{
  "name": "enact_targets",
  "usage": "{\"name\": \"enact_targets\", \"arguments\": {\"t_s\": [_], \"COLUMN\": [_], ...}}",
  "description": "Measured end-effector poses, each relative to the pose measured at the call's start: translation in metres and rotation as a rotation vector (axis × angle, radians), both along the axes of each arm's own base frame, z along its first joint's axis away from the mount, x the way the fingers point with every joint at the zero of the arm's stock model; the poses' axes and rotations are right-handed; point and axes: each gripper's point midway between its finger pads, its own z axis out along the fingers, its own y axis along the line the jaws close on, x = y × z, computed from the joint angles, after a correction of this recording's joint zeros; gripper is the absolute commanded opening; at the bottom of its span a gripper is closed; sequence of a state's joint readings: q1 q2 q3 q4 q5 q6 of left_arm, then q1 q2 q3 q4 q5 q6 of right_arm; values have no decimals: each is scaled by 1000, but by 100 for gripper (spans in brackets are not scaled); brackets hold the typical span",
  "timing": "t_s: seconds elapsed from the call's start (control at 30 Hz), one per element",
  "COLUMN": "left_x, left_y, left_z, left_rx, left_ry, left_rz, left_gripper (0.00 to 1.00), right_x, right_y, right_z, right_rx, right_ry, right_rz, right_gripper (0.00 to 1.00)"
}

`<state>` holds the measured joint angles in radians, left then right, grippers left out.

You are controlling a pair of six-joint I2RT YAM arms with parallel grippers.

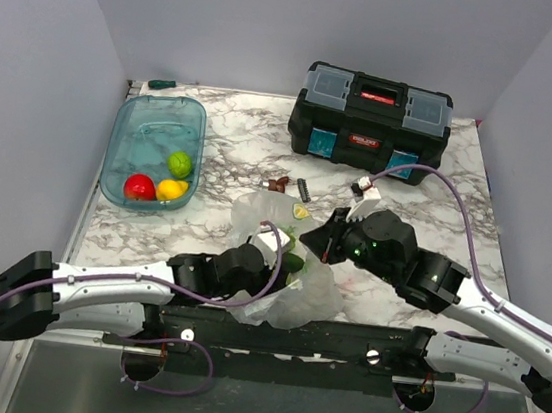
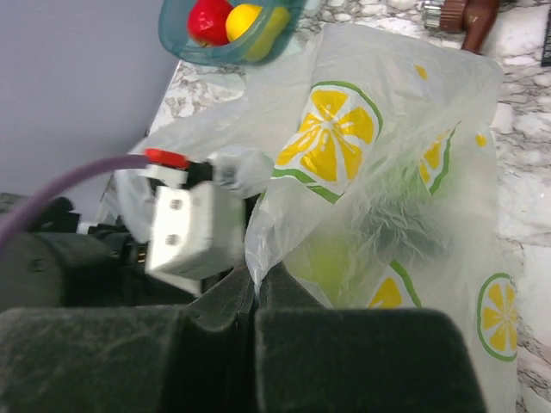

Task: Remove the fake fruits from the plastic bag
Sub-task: Take out the fake fruit from the plastic bag.

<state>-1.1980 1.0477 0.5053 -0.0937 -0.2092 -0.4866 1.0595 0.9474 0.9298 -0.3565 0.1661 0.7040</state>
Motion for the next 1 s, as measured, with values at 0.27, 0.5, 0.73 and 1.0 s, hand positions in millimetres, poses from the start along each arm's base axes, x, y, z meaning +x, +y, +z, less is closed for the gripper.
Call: {"name": "enact_targets", "arguments": {"t_s": [0.27,0.5,0.73,1.0], "left_x": [9,17,13,-3], "left_y": [-2,17,30,44], "left_z": [85,149,177,217], "left_rx": [-189,-332,-396,-503], "left_ry": [-75,-115,-103,-104], "left_rz": [17,81,75,31], "left_gripper": [0,0,0,0], "right_x": [10,11,16,26], "right_y": [2,3,3,-1], "right_z": [-25,-30,-38,-56], "right_rx": [-78,-92,-119,-189], "right_ry": [34,40,42,48], "right_rz": [-45,-47,-68,-122], "right_gripper": [1,1,1,1]}}
